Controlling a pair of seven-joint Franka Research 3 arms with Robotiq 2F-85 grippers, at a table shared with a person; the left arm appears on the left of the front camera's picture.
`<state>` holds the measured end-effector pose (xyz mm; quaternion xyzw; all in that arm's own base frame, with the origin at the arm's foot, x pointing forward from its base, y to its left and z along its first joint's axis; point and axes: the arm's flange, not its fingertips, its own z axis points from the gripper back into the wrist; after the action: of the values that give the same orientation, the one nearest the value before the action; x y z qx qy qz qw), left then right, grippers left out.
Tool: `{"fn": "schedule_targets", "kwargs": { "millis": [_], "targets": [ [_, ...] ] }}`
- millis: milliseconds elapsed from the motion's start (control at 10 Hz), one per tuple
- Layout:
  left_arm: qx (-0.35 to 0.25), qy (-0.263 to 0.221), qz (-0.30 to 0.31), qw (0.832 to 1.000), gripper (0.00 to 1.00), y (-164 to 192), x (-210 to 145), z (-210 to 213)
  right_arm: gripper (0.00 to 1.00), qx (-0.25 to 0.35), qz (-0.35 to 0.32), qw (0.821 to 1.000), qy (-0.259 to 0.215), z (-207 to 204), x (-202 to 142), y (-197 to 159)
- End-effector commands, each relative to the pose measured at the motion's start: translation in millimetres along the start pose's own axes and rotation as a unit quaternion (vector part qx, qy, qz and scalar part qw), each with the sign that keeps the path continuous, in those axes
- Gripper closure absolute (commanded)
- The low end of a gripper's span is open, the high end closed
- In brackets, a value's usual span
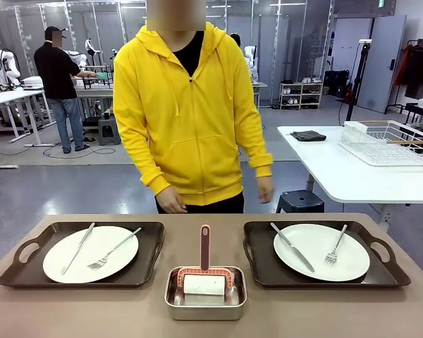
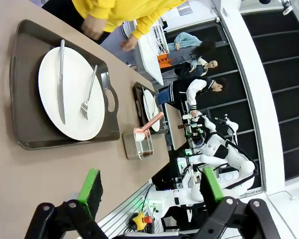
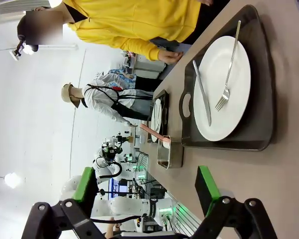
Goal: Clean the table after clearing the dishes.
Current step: When the left (or right) Handle tray is removed, use the left hand (or right hand) to clean the left (or right) side of the table with the Lint Roller.
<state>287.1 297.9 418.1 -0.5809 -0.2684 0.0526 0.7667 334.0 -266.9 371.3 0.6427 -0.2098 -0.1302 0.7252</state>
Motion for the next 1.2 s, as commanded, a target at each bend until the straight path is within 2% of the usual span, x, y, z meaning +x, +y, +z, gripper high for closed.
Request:
{"fn": "schedule_targets", "kwargs": {
  "millis": [0,1100],
  "targets": [
    [-0.001,0.0,-0.003,1.0,0.0,-0.4,0.0,1.8,0.0,0.002,0.003,1.0,0.002,-1.4,-0.3,3.3],
    [-0.001,0.0,-0.003,1.0,0.0,-0.4,0.0,1.8,0.0,0.002,0.003,1.0,0.002,-1.4,-0.3,3.3]
  ]
}}
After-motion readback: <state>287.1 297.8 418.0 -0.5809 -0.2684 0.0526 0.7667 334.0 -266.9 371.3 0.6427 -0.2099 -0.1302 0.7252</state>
